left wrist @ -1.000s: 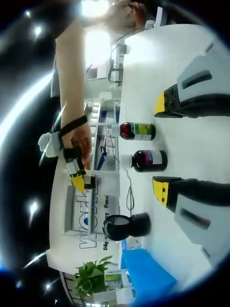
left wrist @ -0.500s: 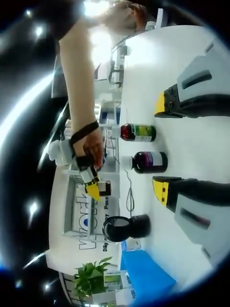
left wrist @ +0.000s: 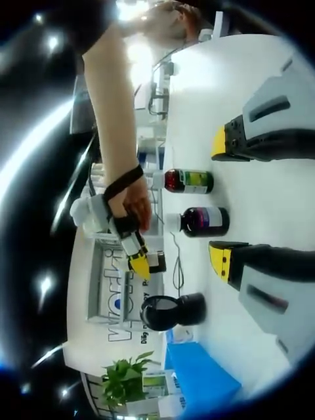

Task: Rotate the medicine bottle to make it face forward pick up the medicine bottle inspect the drug traceability code place the medicine on the table

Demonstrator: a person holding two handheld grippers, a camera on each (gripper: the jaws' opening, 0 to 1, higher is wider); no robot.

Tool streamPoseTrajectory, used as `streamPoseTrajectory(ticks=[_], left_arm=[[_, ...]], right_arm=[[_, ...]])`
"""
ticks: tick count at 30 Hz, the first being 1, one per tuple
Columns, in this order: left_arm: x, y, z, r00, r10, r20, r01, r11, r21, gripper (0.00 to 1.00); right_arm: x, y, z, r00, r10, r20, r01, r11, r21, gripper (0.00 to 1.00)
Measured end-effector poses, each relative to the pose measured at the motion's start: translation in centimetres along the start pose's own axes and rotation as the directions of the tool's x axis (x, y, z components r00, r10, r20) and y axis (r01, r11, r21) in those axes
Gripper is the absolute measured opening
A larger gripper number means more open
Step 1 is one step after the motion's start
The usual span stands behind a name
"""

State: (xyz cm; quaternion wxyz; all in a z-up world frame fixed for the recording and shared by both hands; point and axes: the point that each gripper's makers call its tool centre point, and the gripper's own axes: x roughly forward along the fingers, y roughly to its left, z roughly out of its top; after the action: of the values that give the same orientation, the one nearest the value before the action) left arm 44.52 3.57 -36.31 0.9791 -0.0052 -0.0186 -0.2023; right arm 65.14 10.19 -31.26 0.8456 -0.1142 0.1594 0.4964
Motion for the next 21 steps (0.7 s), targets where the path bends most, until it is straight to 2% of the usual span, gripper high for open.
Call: streamPoseTrajectory(ticks=[21], left_arm=[[0.0,-0.1,0.0,1.000,0.000,-0.003,0.000,1.000,0.004,0.40]], right_arm=[[1.3,0.8,-0.8,1.000,0.011,-0.015,-0.011,1.000,-0.012,0.30]])
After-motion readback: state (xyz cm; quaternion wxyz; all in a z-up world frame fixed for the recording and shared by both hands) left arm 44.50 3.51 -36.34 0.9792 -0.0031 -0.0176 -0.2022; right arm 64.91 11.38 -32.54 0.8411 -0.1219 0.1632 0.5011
